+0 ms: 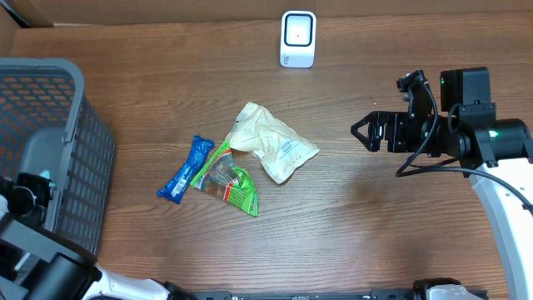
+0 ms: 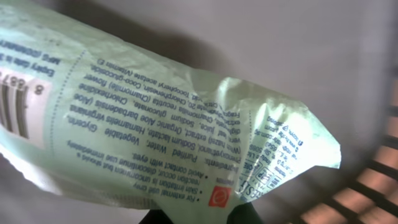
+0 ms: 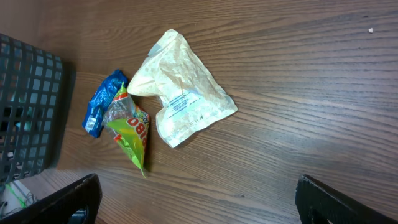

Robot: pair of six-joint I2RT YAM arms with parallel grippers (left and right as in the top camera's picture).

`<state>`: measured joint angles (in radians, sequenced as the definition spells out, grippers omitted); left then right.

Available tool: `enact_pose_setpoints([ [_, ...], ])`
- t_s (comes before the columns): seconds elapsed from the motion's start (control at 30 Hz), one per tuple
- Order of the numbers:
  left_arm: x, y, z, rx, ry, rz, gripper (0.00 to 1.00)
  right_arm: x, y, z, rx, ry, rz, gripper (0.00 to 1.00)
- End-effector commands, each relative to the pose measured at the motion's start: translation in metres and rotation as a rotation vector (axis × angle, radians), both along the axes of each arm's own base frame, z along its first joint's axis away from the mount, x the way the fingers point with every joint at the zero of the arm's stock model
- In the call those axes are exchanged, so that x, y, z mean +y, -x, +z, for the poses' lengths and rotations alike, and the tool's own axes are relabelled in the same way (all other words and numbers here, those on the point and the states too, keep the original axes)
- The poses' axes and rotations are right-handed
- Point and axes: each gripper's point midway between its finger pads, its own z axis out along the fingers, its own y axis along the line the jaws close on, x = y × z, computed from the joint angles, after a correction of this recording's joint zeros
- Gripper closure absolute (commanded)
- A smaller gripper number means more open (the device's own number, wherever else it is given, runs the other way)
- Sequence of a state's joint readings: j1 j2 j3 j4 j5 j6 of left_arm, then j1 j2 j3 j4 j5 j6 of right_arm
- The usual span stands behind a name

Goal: Scan the item barcode
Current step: 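Reach the left gripper into the basket and grasp the mint-green pouch, then carry the mint-green pouch out and drop it right of the beige bag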

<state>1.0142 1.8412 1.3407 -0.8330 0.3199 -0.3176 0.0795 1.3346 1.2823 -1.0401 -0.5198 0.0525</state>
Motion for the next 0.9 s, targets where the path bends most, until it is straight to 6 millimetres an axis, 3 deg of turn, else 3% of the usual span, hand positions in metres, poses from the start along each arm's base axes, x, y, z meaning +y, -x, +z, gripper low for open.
enact_pose_setpoints([
  [0.0,-0.012,-0.036,0.100,-0.294,-0.112,-0.105,0.96,0.002,-0.001,0.005,-0.014,-0.006,0.008,0.00],
  [0.07,-0.026,-0.044,0.138,-0.399,-0.157,-0.152,0.96,0.002,-0.001,0.005,-0.013,-0.006,0.008,0.00],
  [0.17,-0.068,-0.054,0.215,-0.567,-0.290,-0.270,0.96,0.002,-0.001,0.005,-0.013,-0.006,0.008,0.00],
  [0.2,-0.080,-0.054,0.231,-0.596,-0.329,-0.298,0.96,0.002,-0.001,0.005,-0.013,-0.006,0.008,0.00],
  [0.3,-0.131,-0.054,0.289,-0.706,-0.494,-0.429,0.96,0.002,-0.001,0.005,-0.013,-0.006,0.008,0.00],
  [0.4,-0.196,-0.051,0.324,-0.781,-0.634,-0.623,0.96,0.002,-0.002,0.005,-0.016,-0.006,0.008,0.00],
  [0.47,-0.247,-0.049,0.320,-0.788,-0.641,-0.807,0.96,0.003,-0.003,0.006,-0.022,-0.007,0.008,0.00],
  [0.57,-0.295,-0.049,0.293,-0.731,-0.560,-0.977,0.96,0.003,-0.004,0.006,-0.025,-0.007,0.008,0.00],
  [0.6,-0.328,-0.051,0.266,-0.683,-0.479,-1.101,0.96,0.003,-0.004,0.006,-0.025,-0.006,0.008,0.00],
  [0.63,-0.341,-0.052,0.255,-0.666,-0.446,-1.145,0.96,0.003,-0.004,0.006,-0.025,-0.006,0.008,0.00],
  [0.77,-0.427,-0.059,0.184,-0.562,-0.244,-1.428,0.96,0.000,-0.008,0.009,-0.046,0.003,-0.003,0.00],
  [0.87,-0.497,-0.064,0.125,-0.458,-0.114,-1.606,0.96,-0.018,-0.020,0.028,-0.093,0.006,-0.059,0.01],
])
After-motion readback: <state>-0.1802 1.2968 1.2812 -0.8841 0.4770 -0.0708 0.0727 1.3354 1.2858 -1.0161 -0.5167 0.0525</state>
